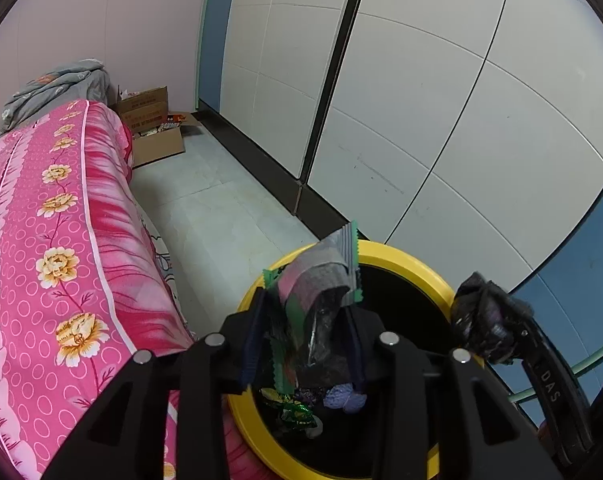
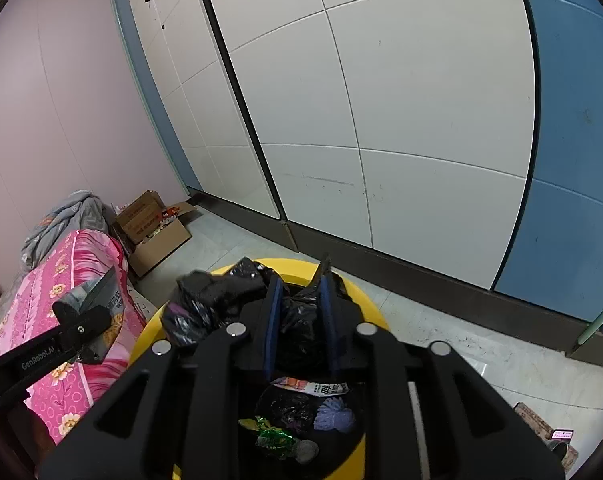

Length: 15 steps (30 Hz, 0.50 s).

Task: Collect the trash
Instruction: 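Carry both items to the yellow bin and open both tools over it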

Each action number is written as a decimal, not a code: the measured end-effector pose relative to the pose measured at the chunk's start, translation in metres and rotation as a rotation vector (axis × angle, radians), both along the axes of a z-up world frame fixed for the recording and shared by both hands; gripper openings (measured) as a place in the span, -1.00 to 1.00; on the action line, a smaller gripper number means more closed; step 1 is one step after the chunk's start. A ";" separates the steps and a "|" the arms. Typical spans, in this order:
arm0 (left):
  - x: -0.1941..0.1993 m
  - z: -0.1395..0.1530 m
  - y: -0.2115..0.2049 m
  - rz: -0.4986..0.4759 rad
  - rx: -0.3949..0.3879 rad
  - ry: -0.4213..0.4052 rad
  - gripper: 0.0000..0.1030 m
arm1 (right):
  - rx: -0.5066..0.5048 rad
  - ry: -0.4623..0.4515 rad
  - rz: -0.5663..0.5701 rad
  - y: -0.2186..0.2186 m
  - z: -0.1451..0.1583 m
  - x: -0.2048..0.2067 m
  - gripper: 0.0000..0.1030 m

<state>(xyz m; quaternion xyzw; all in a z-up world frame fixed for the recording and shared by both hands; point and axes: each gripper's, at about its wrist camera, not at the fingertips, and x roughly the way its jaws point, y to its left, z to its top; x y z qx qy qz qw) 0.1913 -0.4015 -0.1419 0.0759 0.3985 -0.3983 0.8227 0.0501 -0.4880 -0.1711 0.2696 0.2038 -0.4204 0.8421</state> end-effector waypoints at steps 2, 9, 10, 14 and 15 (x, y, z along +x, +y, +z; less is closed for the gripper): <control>-0.003 0.004 0.001 0.001 -0.004 -0.009 -0.30 | 0.000 -0.008 -0.007 0.000 0.001 -0.002 -0.45; -0.004 0.018 0.011 0.032 -0.036 -0.023 0.32 | -0.016 -0.045 -0.033 0.005 0.015 -0.012 -0.06; -0.005 0.024 0.015 0.042 -0.043 -0.039 0.38 | -0.017 -0.051 -0.033 0.005 0.016 -0.013 -0.03; -0.005 0.040 0.030 0.076 -0.060 -0.080 0.56 | -0.027 -0.083 -0.025 0.010 0.027 -0.018 0.05; -0.005 0.043 0.034 0.083 -0.064 -0.085 0.57 | -0.030 -0.088 -0.023 0.012 0.030 -0.019 0.05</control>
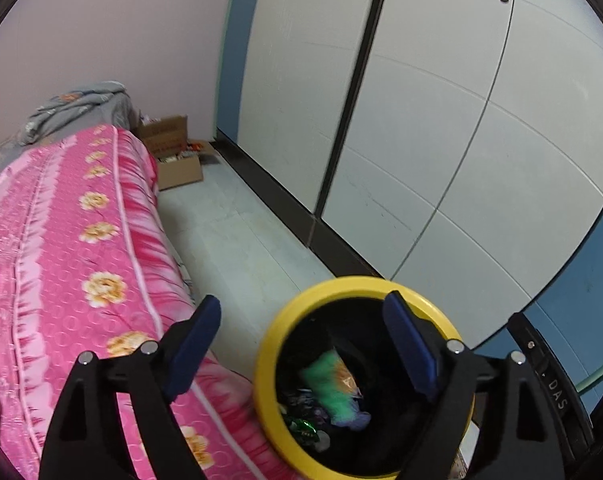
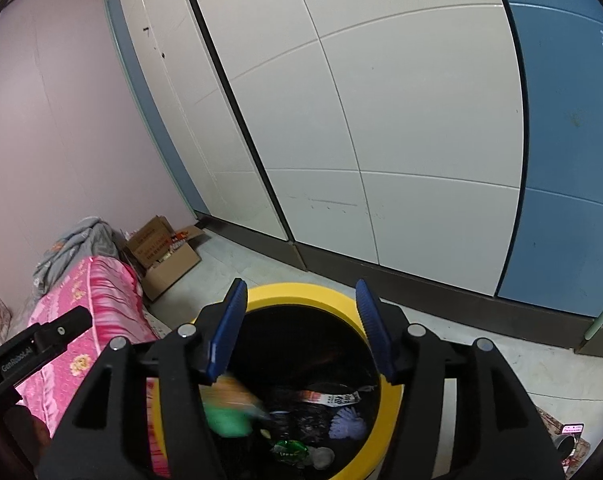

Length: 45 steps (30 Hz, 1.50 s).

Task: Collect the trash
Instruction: 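Carry both items to the yellow bin and open both tools over it, then move both tools back over the bed toward the blue glove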

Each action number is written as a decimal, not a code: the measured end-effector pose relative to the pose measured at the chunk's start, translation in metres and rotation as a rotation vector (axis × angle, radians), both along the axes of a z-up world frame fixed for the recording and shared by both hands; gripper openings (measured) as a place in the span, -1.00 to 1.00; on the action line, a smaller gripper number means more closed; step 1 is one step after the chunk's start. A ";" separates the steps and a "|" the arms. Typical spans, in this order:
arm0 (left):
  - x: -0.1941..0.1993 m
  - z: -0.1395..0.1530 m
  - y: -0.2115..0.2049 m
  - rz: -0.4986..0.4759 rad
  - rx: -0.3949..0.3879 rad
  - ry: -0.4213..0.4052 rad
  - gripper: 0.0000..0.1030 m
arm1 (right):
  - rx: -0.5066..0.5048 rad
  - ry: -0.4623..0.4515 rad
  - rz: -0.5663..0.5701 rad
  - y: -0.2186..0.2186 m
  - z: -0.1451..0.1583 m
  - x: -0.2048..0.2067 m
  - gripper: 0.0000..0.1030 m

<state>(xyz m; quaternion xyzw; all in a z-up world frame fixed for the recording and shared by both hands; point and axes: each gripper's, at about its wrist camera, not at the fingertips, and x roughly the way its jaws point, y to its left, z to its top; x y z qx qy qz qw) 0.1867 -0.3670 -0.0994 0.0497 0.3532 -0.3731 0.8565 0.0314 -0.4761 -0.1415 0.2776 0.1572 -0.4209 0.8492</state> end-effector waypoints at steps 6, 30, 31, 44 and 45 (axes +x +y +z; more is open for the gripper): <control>0.003 0.019 0.039 0.071 -0.018 -0.028 0.58 | -0.034 -0.035 0.031 0.016 0.022 -0.004 0.14; 0.021 0.039 0.281 0.456 -0.003 -0.079 0.59 | -0.049 -0.049 0.752 0.157 0.075 0.100 0.53; 0.021 0.038 0.294 0.476 0.004 -0.082 0.59 | -0.048 -0.043 0.785 0.164 0.075 0.106 0.53; 0.028 -0.002 0.416 0.657 0.056 0.006 0.59 | -0.064 0.072 1.195 0.270 0.054 0.193 0.57; 0.028 -0.005 0.420 0.662 0.056 0.013 0.59 | -0.061 0.084 1.222 0.275 0.051 0.200 0.57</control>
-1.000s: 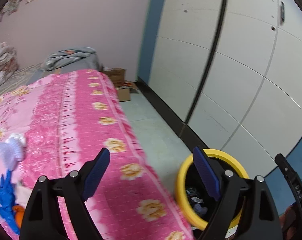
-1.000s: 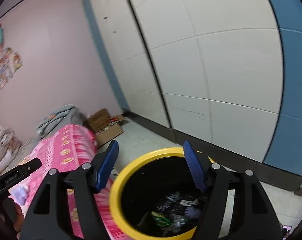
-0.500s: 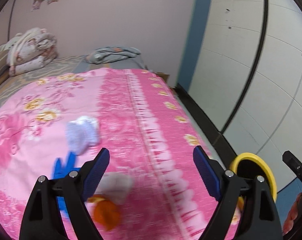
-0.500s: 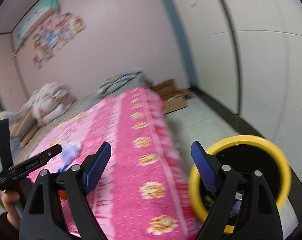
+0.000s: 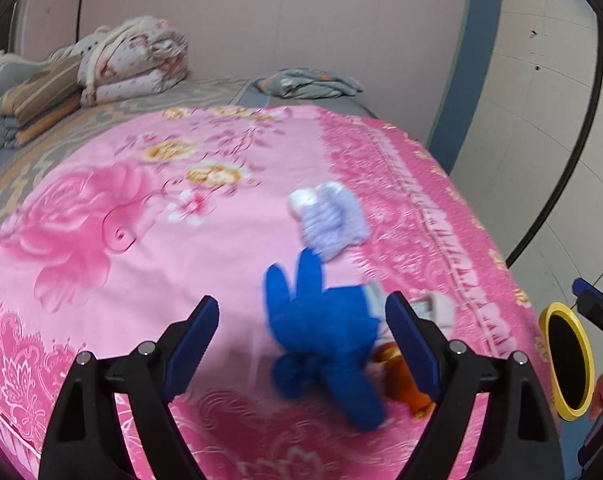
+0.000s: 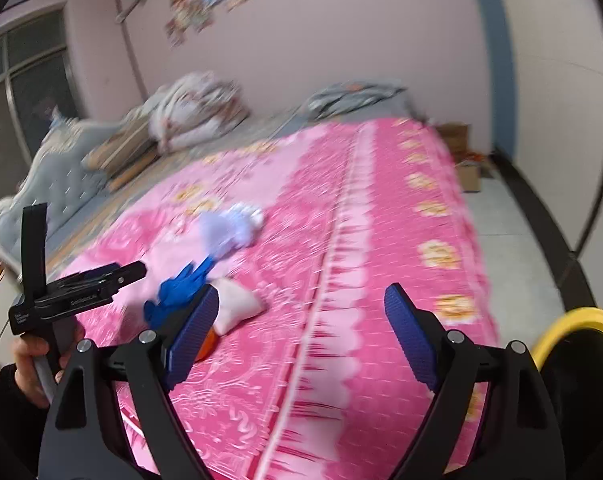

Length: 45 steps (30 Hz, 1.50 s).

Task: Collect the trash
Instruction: 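Move both tools back over the bed toward the blue glove, then grasp the blue glove with the left tool while the right tool grasps the pink bow cloth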

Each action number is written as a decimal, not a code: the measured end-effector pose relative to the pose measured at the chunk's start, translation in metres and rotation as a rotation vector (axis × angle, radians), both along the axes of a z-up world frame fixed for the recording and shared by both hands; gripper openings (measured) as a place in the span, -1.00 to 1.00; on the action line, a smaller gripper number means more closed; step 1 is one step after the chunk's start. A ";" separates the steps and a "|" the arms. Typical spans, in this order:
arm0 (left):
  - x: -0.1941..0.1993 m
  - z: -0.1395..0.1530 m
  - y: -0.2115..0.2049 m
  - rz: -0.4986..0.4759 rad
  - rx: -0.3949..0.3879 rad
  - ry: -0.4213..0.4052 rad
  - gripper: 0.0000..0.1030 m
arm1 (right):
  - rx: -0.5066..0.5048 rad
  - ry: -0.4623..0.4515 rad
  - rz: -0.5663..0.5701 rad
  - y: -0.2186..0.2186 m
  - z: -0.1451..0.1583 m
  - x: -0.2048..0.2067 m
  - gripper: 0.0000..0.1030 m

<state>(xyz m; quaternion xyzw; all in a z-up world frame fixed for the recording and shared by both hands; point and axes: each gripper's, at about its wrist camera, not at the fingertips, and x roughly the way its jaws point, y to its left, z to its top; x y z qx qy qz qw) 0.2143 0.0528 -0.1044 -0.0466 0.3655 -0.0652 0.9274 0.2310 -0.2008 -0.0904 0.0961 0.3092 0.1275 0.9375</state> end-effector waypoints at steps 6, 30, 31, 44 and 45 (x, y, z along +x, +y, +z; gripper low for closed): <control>0.003 -0.023 0.012 -0.003 -0.048 0.049 0.59 | -0.017 0.086 0.112 0.038 -0.023 0.041 0.57; 0.026 -0.063 0.008 -0.042 -0.122 0.121 0.27 | -0.069 0.198 0.207 0.090 -0.067 0.107 0.35; 0.026 -0.063 0.006 -0.047 -0.119 0.122 0.22 | -0.072 0.200 0.217 0.092 -0.068 0.109 0.32; 0.026 -0.066 0.011 -0.041 -0.167 0.124 -0.66 | -0.045 0.226 0.269 0.103 -0.074 0.102 -0.40; 0.026 -0.065 0.011 -0.042 -0.168 0.124 -0.68 | -0.040 0.228 0.263 0.103 -0.074 0.102 -0.42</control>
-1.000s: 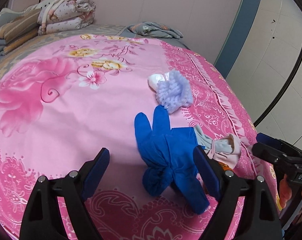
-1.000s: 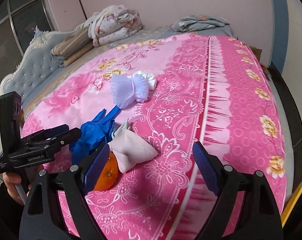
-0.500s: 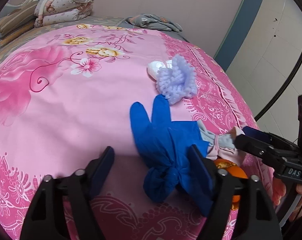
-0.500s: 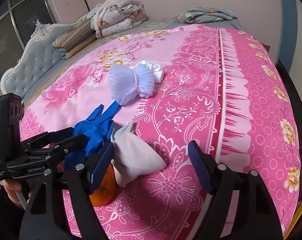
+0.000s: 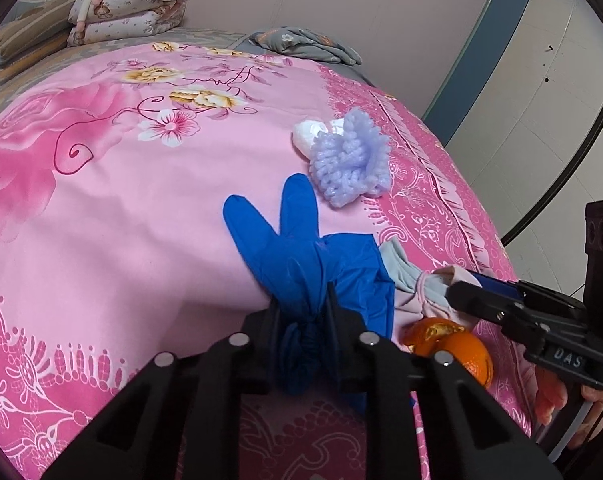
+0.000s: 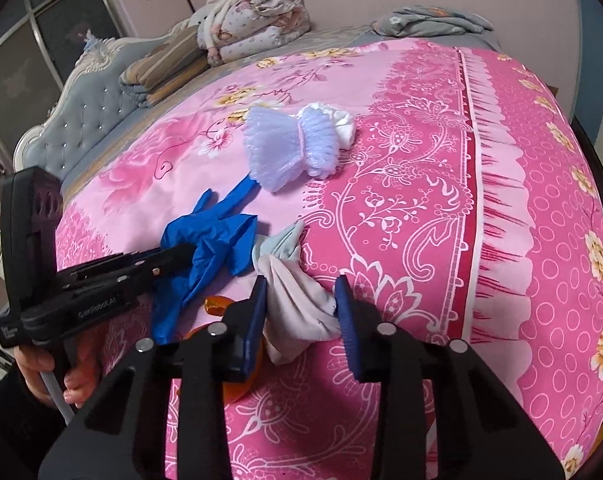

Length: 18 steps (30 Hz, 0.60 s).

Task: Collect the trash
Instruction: 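Grasp the blue glove with the left tool while the right tool grasps the pink bow cloth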

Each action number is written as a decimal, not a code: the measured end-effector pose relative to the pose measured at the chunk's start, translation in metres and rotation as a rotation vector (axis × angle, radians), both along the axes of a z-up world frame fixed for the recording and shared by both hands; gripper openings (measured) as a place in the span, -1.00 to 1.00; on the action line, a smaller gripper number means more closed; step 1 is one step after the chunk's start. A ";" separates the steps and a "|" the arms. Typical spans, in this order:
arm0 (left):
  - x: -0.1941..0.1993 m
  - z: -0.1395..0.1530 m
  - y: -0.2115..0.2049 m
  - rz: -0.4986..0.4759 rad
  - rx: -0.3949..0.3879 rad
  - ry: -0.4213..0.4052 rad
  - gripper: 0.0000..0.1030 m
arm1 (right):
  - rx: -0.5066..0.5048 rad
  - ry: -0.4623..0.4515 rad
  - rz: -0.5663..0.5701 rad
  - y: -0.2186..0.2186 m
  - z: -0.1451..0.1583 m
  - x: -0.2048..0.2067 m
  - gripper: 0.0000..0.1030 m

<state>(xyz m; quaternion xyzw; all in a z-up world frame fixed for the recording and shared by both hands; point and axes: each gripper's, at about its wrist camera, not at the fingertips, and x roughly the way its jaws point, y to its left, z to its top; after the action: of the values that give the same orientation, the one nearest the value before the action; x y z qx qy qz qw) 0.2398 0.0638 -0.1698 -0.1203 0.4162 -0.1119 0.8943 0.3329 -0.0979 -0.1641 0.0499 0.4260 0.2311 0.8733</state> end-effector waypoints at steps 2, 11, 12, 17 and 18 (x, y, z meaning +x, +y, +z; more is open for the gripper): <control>-0.001 0.001 0.001 0.002 -0.002 0.000 -0.72 | 0.004 -0.008 -0.012 -0.001 0.003 -0.002 -0.47; -0.012 0.011 0.002 0.012 0.027 -0.022 -0.78 | -0.034 -0.042 -0.057 -0.007 0.016 -0.012 -0.75; -0.013 0.012 0.003 0.015 0.027 -0.022 -0.79 | -0.032 -0.038 -0.061 -0.009 0.016 -0.012 -0.76; -0.022 0.022 0.004 0.022 0.036 -0.044 -0.79 | -0.022 -0.043 -0.096 -0.018 0.023 -0.019 -0.79; -0.023 0.024 0.005 0.022 0.034 -0.048 -0.79 | -0.023 -0.049 -0.100 -0.019 0.025 -0.021 -0.79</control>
<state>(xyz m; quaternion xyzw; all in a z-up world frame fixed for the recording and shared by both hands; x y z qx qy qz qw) 0.2167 0.0686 -0.1457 -0.1069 0.3949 -0.0977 0.9072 0.3120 -0.1172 -0.1391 0.0556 0.4040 0.1836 0.8944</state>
